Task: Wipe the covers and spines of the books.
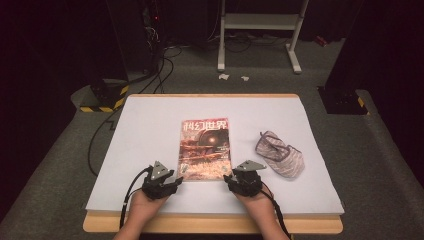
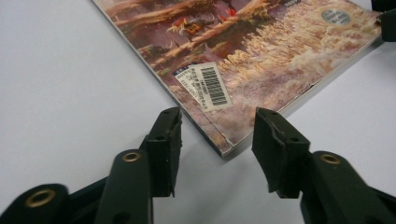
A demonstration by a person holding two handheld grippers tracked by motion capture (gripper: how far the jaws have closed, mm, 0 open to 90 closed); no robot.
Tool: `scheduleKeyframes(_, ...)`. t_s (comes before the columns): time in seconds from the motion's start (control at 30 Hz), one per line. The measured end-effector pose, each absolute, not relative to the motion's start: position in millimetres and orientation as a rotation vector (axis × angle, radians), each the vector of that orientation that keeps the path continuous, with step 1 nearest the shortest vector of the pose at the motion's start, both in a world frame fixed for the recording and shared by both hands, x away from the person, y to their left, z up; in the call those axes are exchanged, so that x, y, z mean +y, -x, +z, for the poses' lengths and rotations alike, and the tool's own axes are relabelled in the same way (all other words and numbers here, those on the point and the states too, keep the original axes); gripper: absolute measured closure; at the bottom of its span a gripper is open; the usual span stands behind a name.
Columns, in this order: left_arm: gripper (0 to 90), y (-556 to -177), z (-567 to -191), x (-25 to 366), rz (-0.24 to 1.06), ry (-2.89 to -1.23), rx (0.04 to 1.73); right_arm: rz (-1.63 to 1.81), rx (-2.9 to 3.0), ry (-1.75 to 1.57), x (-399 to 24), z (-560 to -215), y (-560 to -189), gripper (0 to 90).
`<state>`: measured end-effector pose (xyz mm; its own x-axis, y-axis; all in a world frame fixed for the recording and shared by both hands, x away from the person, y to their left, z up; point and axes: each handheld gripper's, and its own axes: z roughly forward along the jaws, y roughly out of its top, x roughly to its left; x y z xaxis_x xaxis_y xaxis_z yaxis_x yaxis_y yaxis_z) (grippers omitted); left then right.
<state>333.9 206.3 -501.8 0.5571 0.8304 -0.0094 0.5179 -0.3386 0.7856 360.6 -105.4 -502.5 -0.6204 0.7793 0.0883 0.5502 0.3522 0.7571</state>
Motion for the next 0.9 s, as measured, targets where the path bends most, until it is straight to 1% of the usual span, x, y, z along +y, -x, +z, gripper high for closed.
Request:
scheduleKeyframes(0.07,47.3,-332.8,-499.5,211.2,0.527,-2.004,1.087,1.153,2.321,-1.174,-106.5,-501.3,-360.1,50.3)
scheduleKeyframes(0.3,40.8,-331.4,-487.4,237.8,0.555,-1.932,1.102,1.219,2.228,-1.143,-117.7,-492.1,-356.7,39.1)
scheduleKeyframes(0.47,38.7,-331.9,-482.1,253.1,0.590,-1.898,1.113,1.233,2.181,-1.151,-129.0,-487.6,-357.3,36.3)
scheduleKeyframes(0.6,38.6,-331.3,-478.1,263.5,0.630,-1.873,1.124,1.247,2.136,-1.169,-142.0,-483.1,-358.2,35.8)
scheduleKeyframes(0.7,36.6,-330.5,-472.9,277.8,0.656,-1.830,1.159,1.272,2.082,-1.185,-156.2,-476.4,-358.8,35.5)
scheduleKeyframes(0.9,34.3,-328.9,-468.1,296.8,0.671,-1.761,1.204,1.282,2.016,-1.216,-173.9,-468.9,-358.9,35.2)
